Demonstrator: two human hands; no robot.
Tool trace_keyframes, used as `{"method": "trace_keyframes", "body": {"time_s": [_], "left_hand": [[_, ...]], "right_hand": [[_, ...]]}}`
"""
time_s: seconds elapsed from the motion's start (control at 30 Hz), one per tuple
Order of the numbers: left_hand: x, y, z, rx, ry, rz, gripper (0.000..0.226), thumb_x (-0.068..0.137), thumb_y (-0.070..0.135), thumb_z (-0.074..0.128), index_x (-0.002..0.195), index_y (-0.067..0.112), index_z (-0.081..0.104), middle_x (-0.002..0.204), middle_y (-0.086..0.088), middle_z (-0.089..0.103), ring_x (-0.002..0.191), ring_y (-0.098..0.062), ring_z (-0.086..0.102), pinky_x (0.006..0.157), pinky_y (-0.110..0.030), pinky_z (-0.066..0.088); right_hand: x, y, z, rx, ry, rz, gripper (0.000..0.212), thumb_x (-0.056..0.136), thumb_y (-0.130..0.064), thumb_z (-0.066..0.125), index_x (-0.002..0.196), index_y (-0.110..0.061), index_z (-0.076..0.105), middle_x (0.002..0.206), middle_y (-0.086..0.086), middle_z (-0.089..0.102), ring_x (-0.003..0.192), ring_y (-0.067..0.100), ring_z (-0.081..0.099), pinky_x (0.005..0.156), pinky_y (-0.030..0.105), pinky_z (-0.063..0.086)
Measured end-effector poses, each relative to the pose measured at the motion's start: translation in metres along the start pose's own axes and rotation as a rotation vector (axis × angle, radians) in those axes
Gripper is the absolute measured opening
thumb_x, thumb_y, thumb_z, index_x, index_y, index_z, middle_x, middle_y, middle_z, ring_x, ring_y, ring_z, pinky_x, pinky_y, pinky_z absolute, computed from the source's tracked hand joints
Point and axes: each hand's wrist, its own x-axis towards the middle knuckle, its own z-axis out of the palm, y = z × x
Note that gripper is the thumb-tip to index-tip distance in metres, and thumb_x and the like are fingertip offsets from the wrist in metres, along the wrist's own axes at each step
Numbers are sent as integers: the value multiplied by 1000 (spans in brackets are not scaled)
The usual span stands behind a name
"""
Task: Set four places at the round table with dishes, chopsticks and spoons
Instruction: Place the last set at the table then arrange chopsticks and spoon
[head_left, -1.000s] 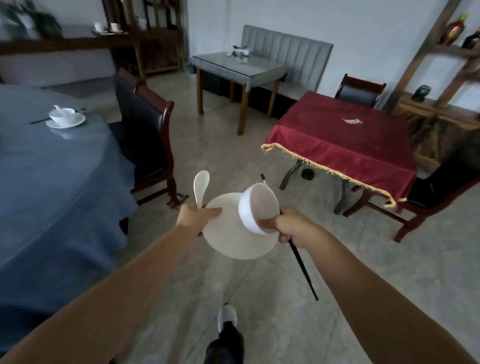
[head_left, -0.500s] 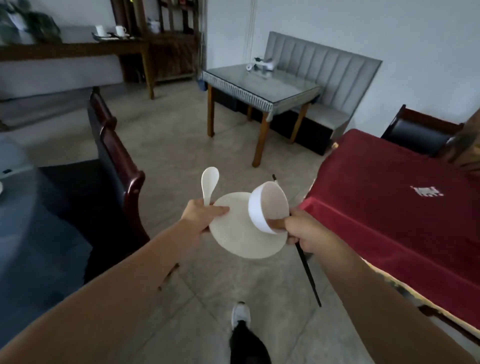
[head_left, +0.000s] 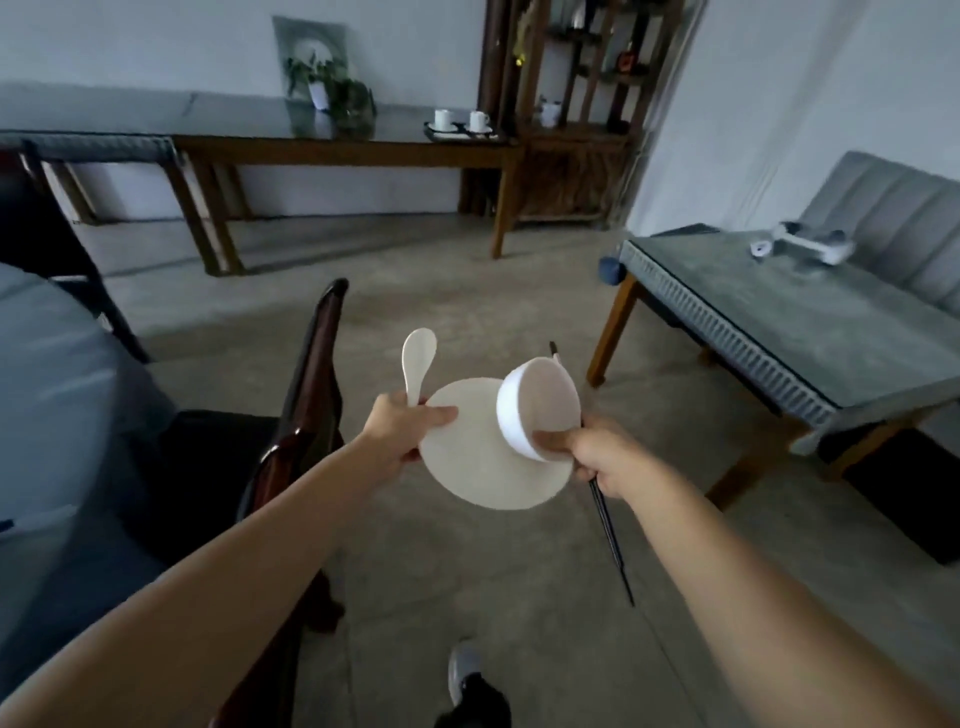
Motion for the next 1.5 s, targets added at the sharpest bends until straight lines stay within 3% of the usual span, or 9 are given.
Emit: {"method": "trace_keyframes", "body": {"time_s": [0.2,0.43,0.67,0.87,1.0,1.1,1.17,1.3,1.5], "left_hand": [[240,119,6,-81,61,-10,26,79,13,80,101,2,71,94,-14,75,82,-29,72,77,-47,61],[530,218,-40,-125,192,35,8,80,12,78,84,9,71,83,-11,73,72,-26,71,66,-41,61],[756,268,-193,-248,537,-34,5,81,15,75,79,13,72,73,-5,70,57,-17,67,44,-23,48],[844,298,-390,-326,954,-37,12,75,22,76,85,14,75,78,-4,75,66,-20,71,52,-30,54],[909,307,-503,-388,1139,-23,10,74,22,77,81,16,73,74,-2,75,65,-19,71,57,-34,54],[943,315,-568,-450,1236,-40,16,73,24,78,86,15,74,76,-2,77,66,-16,73,52,-27,54],[950,323,-605,-484,1304,-72,21,74,24,77,91,12,73,79,-4,76,67,-18,73,51,-27,52],[948,331,-706,-536,1428,-87,16,78,20,76,89,9,71,79,-4,73,74,-22,70,53,-26,51],[940,296,-879,-580,1615,-127,9,83,22,71,82,14,67,83,-5,70,78,-23,67,60,-31,52]], "right_hand": [[244,-149,0,-58,-47,-21,32,79,-16,82,105,-14,63,86,7,67,54,14,43,37,22,21],[540,-323,50,-200,-224,-136,29,81,-13,80,106,-8,67,74,7,63,48,12,35,37,20,18],[804,-489,240,-354,-551,-157,20,83,-7,77,99,-6,65,59,1,59,41,10,35,38,18,16],[915,-620,487,-519,-899,-318,27,82,-16,79,104,-4,67,70,9,62,40,12,41,37,21,25],[972,-679,635,-563,-1024,-442,36,81,-26,81,110,-17,63,93,8,70,68,23,63,52,34,50],[1003,-724,726,-582,-1130,-450,29,79,-25,82,103,-20,66,90,5,71,75,25,65,62,40,55],[1009,-749,780,-638,-1216,-435,28,80,-22,81,102,-20,65,92,6,69,74,25,62,60,37,52],[1000,-793,915,-649,-1460,-439,30,84,-9,76,111,-7,65,82,12,55,59,17,41,48,28,25],[969,-799,1147,-711,-1708,-426,16,84,-4,74,97,-8,67,69,4,52,48,10,38,39,23,24]]}}
